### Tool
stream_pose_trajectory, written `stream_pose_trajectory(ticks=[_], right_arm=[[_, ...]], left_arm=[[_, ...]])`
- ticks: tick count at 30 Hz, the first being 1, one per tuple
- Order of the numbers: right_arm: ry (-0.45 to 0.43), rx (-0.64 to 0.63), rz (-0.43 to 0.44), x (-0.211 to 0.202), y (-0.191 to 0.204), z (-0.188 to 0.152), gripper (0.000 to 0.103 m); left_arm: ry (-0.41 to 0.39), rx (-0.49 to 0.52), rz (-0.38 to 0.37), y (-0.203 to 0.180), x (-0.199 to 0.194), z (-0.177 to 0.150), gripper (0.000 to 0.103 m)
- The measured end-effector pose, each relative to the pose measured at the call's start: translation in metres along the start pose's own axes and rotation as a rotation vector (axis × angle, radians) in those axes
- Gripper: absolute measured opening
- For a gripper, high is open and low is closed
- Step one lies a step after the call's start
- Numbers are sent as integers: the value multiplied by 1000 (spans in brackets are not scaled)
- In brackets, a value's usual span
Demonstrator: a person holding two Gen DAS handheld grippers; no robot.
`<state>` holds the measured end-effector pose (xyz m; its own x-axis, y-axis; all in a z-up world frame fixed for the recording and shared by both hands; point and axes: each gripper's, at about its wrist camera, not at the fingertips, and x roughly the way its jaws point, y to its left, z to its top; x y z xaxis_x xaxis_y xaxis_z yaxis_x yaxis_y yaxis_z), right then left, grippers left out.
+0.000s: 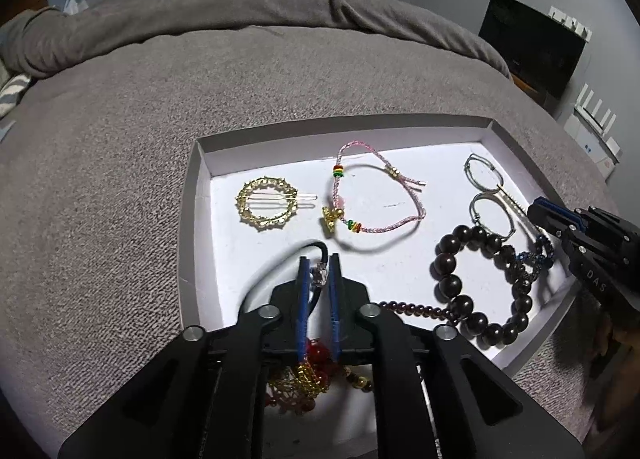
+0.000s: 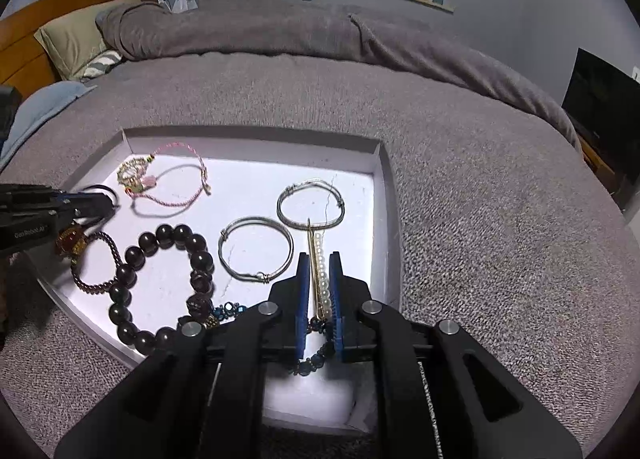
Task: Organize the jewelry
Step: 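Carry the hair tie into the tray with the left tool while the right carries the pearl clip in, then open both tools and lift them back from the tray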
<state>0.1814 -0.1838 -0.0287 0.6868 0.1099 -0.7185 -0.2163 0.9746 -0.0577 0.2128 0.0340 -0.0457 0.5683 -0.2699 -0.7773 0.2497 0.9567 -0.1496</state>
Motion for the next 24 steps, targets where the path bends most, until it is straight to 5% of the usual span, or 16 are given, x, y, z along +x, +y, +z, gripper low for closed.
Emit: stream_pose_trajectory(ticks=[6,7,8,9,12,14,18,20,24], right_arm=[[-35,17,21,-8,-3,2,13],[-37,20,23,-9,-3,2,19],[-40,21,24,-10,-3,3,23],[-52,27,31,-12,-4,3,24],[-79,44,52,-20,-6,5,24],[-117,72,72,-29,-9,5,45],[-170,107,82,-49,-15,3,70],[-183,122,83,-63,-19,1,87],[-209,154,103,-90,-23,-6,98]], left_arm=[[-21,-11,-7,2,-5,0,18],[-25,-10,-4,1,-7,0,25],[-31,-10,6,1,-8,-1,49],[-41,-17,16,2,-10,-1,56],[-84,-20,4,3,-24,-3,58],[-115,-26,-12,3,-35,-4,63],[-181,-45,-12,1,-65,-9,68],[-204,-58,31,-1,-82,-15,90],[-221,-54,132,-8,-110,-30,95]])
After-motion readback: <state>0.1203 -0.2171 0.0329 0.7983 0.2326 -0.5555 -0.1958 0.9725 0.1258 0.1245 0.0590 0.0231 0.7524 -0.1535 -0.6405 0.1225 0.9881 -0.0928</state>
